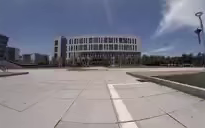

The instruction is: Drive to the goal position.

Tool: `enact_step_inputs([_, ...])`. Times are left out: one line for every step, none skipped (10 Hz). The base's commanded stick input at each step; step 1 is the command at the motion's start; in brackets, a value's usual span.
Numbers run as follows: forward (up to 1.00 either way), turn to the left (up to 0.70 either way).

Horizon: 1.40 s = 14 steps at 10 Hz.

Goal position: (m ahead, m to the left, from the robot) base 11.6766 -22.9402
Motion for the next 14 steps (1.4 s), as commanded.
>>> enact_step_inputs([1.0,0.0])
enact_step_inputs([1.0,0.0])
enact_step_inputs([1.0,0.0])
enact_step_inputs([1.0,0.0])
enact_step_inputs([1.0,0.0])
enact_step_inputs([1.0,0.0])
enact_step_inputs([1.0,-0.05])
enact_step_inputs([1.0,-0.12])
enact_step_inputs([1.0,-0.06])
enact_step_inputs([1.0,0.0])
enact_step_inputs([1.0,0.0])
enact_step_inputs([1.0,0.0])
enact_step_inputs([1.0,0.0])
enact_step_inputs([1.0,0.0])
